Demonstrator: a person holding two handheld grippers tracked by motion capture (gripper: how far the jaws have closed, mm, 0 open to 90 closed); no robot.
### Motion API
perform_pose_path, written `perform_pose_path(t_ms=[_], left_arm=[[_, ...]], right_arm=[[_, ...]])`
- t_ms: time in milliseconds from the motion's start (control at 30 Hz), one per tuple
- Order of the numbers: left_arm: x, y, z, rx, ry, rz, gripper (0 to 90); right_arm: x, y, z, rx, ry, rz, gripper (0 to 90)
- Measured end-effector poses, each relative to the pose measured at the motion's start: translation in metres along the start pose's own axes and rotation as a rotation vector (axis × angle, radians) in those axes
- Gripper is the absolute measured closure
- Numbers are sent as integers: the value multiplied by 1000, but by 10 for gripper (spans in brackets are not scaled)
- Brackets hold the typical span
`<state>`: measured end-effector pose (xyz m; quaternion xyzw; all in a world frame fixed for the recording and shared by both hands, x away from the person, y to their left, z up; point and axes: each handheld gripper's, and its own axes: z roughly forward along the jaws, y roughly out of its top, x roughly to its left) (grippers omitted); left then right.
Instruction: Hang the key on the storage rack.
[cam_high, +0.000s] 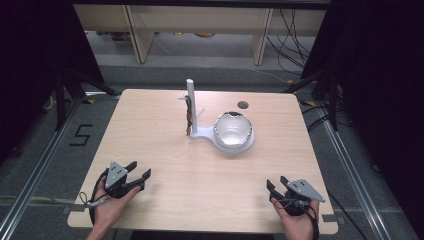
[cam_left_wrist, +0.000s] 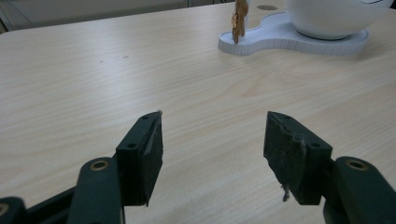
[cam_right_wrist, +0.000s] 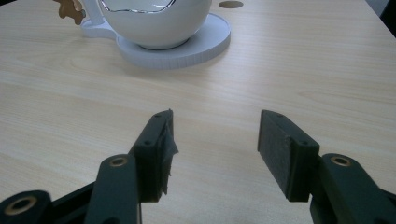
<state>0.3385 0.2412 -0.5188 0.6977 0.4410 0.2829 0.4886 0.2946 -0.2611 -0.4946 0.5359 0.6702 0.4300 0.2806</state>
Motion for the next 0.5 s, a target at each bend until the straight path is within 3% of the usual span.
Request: perform_pose_path(t_ms=[133,233,300,333,367,433,467,500], left_arm=[[0,-6,-3,-20,15,-29,374],[-2,-8,-6,-52,26,-22,370],[-2,-8,-7,-48,30,-22,369],[-3,-8,-7,-58,30,-21,368],[-3,-8,-7,-63,30,-19,368],[-4,-8,-6,-62,31,-12,367],[-4,-8,-6,-62,31,-10,367],[-4,-8,-6,-62,31,-10,366]], right_arm=[[-1,0,1,-8,1,-29,466],[-1,-1,0,-7,14,-23,465],[-1,-1,0,-4,15,-19,465],[-1,-1,1,-2,20,-10,464],[3,-3,0,-1,11,31,464],[2,-3,1,1,6,8,464],[4,-3,-1,20,5,29,463],[0,-3,1,9,10,-22,463]])
